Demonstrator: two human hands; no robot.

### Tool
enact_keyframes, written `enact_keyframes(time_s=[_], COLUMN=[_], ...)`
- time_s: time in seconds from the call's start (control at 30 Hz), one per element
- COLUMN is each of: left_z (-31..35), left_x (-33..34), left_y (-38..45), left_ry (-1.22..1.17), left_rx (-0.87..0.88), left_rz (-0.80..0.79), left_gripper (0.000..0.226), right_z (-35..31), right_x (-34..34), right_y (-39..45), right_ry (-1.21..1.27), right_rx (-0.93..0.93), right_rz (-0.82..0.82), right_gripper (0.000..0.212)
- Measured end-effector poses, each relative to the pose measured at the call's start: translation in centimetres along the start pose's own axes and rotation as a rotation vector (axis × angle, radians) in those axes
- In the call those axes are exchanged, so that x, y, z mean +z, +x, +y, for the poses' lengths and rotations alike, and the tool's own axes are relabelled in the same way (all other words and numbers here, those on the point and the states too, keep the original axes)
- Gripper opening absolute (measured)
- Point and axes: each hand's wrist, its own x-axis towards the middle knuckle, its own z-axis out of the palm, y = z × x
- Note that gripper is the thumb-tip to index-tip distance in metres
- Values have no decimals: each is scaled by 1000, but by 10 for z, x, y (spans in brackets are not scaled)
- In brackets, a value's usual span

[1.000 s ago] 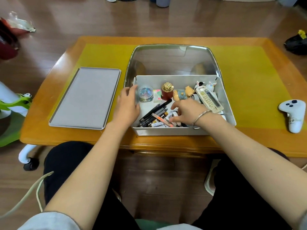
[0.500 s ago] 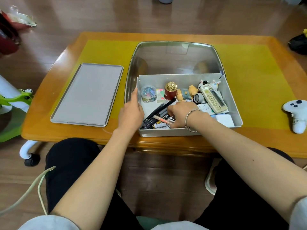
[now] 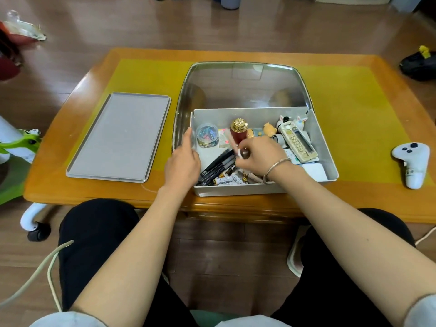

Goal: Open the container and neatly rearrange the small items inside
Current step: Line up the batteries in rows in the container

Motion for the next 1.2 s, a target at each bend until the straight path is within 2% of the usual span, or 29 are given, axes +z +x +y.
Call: enact_keyframes(time_s=[0.1, 0.17, 0.3, 0.4, 0.47, 0.57, 0.67, 0.83, 1.03, 1.13, 1.2], left_z=[-1, -2, -3, -4, -5, -5, -5, -2, 5, 9, 9], left_x=[1, 2, 3, 4, 4, 4, 4, 4, 10, 14, 14], left_y=[-1, -1, 1, 1, 2, 2, 1, -1, -4, -6, -6], left_ry=[0, -6, -6, -5, 1, -5, -15, -25, -48, -50, -51], left_rx=[13, 15, 1, -10, -13, -22, -25, -25, -26, -31, -35], left_rz=[5, 18, 22, 21, 21, 16, 16, 21, 21, 21, 20], left_gripper=[55, 54, 54, 54, 54, 53, 53, 53, 52, 53, 52], right_z=[22, 47, 95, 107, 109, 111, 115, 119, 108, 91, 74], right_x=[-26, -46, -71, -69, -63, -54, -49, -49, -49, -48, -43], right_y=[-8, -15, -25, -23, -21, -20, -19, -20, -23, -23, -22], right_ry=[182, 164, -18, -61, -32, 12, 45, 127, 117, 112, 115], right_rx=[193, 341, 588, 656, 642, 601, 556, 499, 422, 268, 129], right_rz=[181, 227, 194, 159, 138, 209, 312, 351, 366, 406, 363], right_gripper=[18, 29, 31, 29, 21, 39, 43, 61, 53, 40, 31])
